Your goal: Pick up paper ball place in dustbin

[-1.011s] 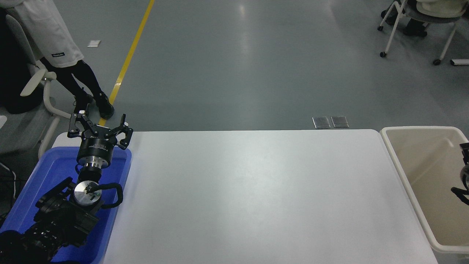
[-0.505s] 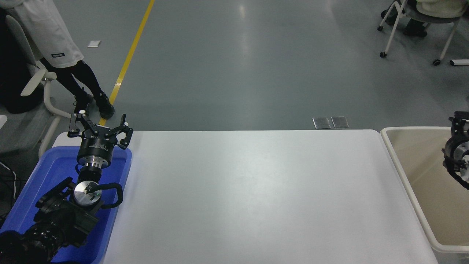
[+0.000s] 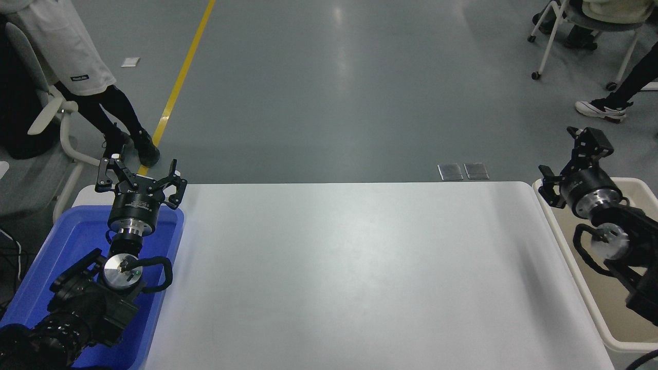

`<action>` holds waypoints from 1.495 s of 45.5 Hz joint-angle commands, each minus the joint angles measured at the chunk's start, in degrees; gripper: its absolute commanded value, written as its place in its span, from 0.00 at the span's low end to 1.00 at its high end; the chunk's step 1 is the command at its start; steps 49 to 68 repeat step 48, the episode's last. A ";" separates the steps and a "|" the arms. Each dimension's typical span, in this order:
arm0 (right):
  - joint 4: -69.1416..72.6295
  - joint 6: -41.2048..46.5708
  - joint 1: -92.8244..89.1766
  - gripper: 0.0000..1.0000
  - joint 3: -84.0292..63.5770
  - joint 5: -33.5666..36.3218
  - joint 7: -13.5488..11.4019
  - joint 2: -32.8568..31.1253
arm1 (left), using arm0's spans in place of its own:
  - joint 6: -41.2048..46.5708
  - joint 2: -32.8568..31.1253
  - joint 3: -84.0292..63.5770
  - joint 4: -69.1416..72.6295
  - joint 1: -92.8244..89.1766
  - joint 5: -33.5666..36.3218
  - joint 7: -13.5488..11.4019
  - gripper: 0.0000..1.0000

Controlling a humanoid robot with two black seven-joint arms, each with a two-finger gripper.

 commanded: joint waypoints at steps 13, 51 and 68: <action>1.33 1.93 -1.96 1.00 3.39 2.36 7.16 8.63 | 0.00 0.00 0.00 -0.01 -0.01 0.01 -0.02 0.99; 6.78 1.23 -6.09 1.00 3.22 5.45 7.25 9.86 | 0.00 0.00 0.00 -0.01 -0.01 0.01 0.06 0.99; 6.78 1.23 -6.09 1.00 3.22 5.45 7.25 9.86 | 0.00 0.00 0.00 -0.01 -0.01 0.01 0.06 0.99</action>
